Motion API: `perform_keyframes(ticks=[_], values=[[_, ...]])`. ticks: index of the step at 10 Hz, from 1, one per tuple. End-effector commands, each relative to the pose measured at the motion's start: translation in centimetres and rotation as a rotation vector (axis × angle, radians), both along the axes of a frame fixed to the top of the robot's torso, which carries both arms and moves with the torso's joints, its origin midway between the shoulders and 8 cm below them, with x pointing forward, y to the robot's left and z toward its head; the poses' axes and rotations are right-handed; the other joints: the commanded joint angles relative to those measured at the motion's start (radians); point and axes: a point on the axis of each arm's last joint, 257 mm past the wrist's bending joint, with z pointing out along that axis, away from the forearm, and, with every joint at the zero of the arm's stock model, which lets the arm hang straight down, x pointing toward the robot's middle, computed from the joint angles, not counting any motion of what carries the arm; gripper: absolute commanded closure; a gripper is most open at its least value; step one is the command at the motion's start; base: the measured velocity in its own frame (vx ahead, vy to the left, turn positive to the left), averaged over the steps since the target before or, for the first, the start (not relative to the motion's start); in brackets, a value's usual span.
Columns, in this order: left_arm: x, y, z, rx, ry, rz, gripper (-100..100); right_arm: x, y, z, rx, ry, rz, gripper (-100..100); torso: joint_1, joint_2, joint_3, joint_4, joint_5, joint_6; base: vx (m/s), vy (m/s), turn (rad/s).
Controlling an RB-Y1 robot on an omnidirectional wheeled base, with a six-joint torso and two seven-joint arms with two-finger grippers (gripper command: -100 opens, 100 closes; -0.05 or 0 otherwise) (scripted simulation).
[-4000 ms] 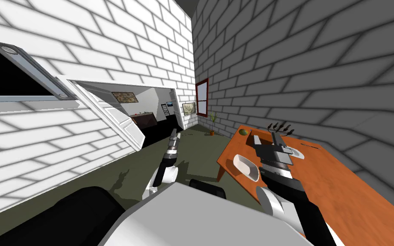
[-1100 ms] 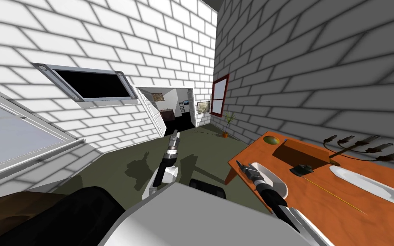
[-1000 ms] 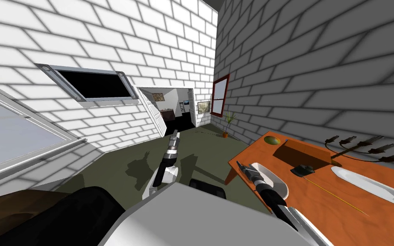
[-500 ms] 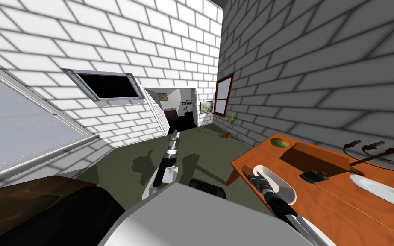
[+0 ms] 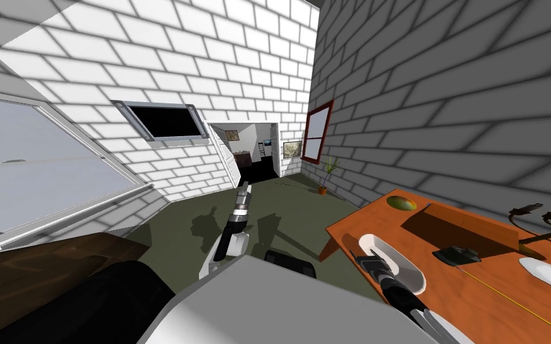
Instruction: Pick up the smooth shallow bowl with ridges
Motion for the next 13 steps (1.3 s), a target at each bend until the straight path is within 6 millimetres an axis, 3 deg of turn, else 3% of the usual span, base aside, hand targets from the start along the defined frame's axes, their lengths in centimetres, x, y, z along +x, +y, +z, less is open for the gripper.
perform_keyframes(ticks=[1,2,3,6,7,11,12,13], values=[[0.0,0.0,0.0,0.0,0.0,0.0,0,-1.2,-2.1,-1.1,-0.084,0.053,0.013,-100,0.0,0.0,0.0,0.0,0.0,0.0,-0.021,0.01,0.051],[0.0,0.0,0.0,0.0,0.0,0.0,0,-2.1,-3.7,-1.7,-0.149,0.092,0.026,-100,0.0,0.0,0.0,0.0,0.0,0.0,-0.022,0.013,0.099],[0.0,0.0,0.0,0.0,0.0,0.0,0,-2.1,-3.7,-1.7,-0.149,0.092,0.026,-100,0.0,0.0,0.0,0.0,0.0,0.0,-0.015,0.007,0.046],[0.0,0.0,0.0,0.0,0.0,0.0,0,-4.7,-7.7,-2.8,-0.315,0.197,0.064,-100,0.0,0.0,0.0,0.0,0.0,0.0,-0.018,0.008,0.085],[0.0,0.0,0.0,0.0,0.0,0.0,0,-4.7,-7.7,-2.8,-0.315,0.197,0.064,-100,0.0,0.0,0.0,0.0,0.0,0.0,-0.015,0.005,0.024],[0.0,0.0,0.0,0.0,0.0,0.0,0,-7.4,-11.4,-3.6,-0.464,0.302,0.106,-100,0.0,-0.001,0.0,0.0,0.0,0.0,-0.012,0.009,0.06],[0.0,0.0,0.0,0.0,0.0,0.0,0,-6.9,-10.6,-3.6,-0.439,0.284,0.099,-100,0.0,-0.001,0.0,0.0,0.0,0.0,-0.006,0.003,0.01],[0.0,0.0,0.0,0.0,0.0,0.0,0,-7.0,-10.7,-3.7,-0.444,0.288,0.1,0,0.0,-0.001,0.0,0.0,0.0,0.0,0.0,0.0,0.0]])
